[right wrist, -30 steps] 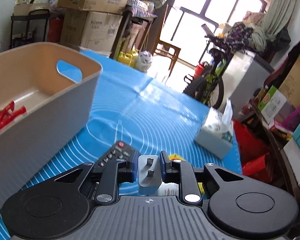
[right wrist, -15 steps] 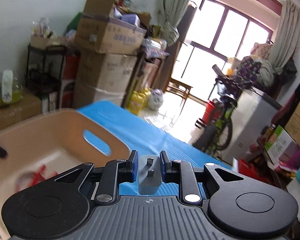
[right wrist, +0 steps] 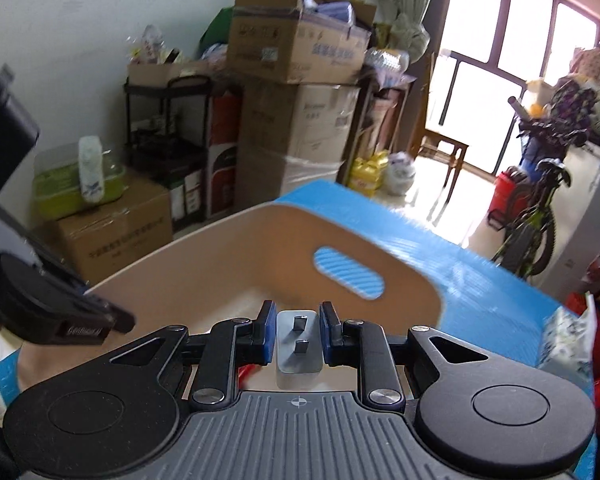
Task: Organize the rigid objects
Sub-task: 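Carry the white plug adapter with the right tool into the basket and release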
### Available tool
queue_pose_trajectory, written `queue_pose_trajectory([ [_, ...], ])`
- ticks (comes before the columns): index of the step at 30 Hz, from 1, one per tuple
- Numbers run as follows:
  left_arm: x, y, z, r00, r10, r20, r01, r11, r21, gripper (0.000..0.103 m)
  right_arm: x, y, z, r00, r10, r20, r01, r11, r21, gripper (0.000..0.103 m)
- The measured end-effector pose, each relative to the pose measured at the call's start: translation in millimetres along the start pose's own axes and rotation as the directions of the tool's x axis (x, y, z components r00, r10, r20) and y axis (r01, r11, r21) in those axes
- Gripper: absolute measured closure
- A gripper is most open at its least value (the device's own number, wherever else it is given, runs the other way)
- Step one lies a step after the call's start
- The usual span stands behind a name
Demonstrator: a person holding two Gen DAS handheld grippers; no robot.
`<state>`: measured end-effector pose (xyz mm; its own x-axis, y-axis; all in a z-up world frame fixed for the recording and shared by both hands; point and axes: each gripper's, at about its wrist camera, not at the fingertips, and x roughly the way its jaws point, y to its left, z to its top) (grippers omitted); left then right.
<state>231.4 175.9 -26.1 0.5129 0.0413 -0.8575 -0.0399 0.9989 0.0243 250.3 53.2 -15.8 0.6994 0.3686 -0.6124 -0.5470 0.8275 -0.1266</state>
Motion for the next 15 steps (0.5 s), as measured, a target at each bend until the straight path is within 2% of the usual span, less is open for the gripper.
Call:
queue_pose_trajectory([
  [5,0,0,0,1.000,0.000,0.000,0.000,1.000,0.000,0.097,19,9,-6,0.996,0.031,-0.089,-0.030,0.999,0.019,0.071],
  [15,0,1,1,1.000,0.004,0.003,-0.004,1.000,0.005,0.097,44,19,-8,0.967,0.076,-0.245,-0.080,0.997,-0.006,0.071],
])
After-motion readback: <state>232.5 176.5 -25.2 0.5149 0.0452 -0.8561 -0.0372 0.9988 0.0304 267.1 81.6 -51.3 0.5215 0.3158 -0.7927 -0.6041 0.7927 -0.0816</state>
